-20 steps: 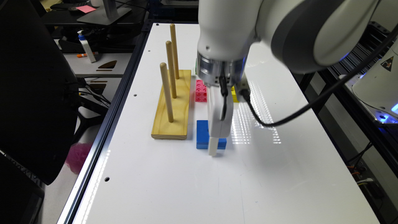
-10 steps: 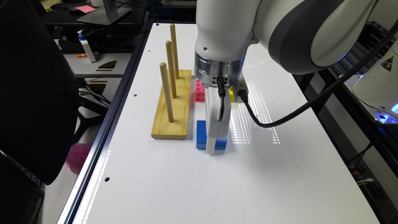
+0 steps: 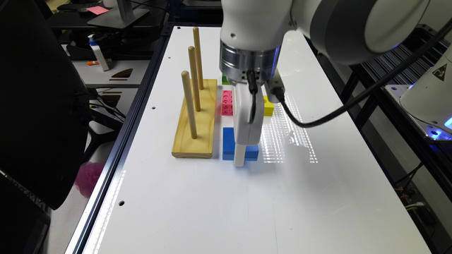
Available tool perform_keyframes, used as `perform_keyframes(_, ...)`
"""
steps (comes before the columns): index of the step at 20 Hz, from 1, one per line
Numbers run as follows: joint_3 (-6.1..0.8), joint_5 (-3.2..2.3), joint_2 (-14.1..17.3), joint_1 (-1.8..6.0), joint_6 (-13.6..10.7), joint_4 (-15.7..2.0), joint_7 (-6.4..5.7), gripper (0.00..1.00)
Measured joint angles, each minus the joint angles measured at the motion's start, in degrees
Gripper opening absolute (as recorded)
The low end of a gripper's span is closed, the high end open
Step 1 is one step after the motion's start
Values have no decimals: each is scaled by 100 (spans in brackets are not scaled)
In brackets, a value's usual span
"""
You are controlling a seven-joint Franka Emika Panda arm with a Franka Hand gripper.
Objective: Pick up blue block.
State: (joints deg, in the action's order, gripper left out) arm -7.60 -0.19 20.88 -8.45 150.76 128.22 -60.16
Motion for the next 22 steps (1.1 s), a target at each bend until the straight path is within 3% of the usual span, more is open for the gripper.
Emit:
perform_keyframes(6, -4, 0, -477, 0, -494, 2, 0, 0)
perform_keyframes(10, -7, 0, -672, 0, -658, -6, 0, 0)
perform_keyframes(14, -16, 2, -1080, 0, -1063, 0, -2, 0)
perform_keyframes(22, -28, 6, -1603, 0, -1531, -6, -6, 0)
